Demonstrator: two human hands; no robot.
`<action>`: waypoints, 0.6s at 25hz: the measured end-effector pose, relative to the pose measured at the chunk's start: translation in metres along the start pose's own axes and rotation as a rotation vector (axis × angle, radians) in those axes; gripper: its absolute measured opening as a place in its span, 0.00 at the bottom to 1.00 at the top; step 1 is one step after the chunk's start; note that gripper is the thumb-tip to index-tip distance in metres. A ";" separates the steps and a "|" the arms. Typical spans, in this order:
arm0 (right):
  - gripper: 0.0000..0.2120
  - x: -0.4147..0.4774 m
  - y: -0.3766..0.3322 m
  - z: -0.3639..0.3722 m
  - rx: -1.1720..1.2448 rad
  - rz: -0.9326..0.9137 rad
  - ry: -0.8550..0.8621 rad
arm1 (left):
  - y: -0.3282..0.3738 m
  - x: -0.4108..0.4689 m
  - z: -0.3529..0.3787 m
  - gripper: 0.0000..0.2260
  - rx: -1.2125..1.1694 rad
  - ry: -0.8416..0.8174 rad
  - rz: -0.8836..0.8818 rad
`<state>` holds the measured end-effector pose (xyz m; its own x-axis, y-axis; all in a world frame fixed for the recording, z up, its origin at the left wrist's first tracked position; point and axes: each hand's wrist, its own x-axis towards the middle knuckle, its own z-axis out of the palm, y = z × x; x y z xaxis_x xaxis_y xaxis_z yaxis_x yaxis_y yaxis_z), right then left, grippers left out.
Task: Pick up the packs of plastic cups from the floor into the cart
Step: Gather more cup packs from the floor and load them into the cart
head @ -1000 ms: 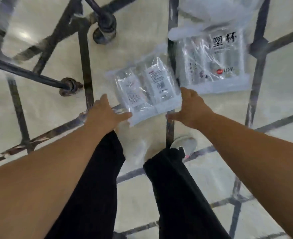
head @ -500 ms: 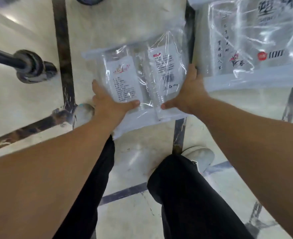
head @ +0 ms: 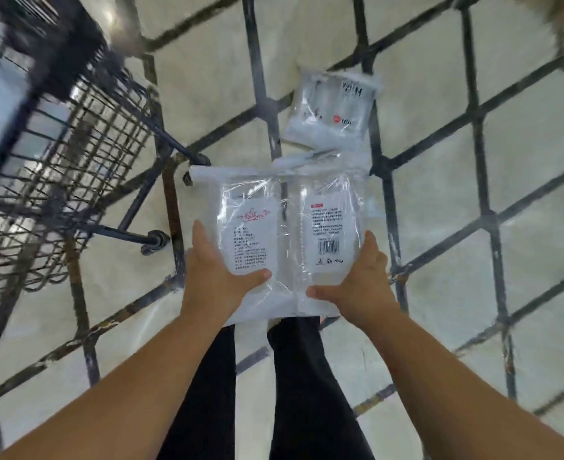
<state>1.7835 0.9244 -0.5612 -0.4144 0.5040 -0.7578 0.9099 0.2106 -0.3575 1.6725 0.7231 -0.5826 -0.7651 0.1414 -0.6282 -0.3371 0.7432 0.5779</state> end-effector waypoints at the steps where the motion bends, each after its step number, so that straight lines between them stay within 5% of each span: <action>1: 0.68 -0.028 -0.013 -0.031 -0.001 -0.001 0.025 | 0.035 -0.020 -0.017 0.61 0.009 -0.011 0.040; 9: 0.70 -0.180 -0.108 -0.214 0.122 -0.243 0.185 | 0.241 -0.123 -0.150 0.65 0.137 0.012 0.455; 15: 0.67 -0.226 -0.154 -0.253 0.027 -0.405 0.261 | 0.281 -0.171 -0.200 0.65 0.084 0.152 0.534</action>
<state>1.7428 0.9900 -0.1965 -0.7135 0.5799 -0.3933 0.6738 0.4139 -0.6121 1.5989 0.7770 -0.2093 -0.8902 0.4210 -0.1739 0.1589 0.6449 0.7476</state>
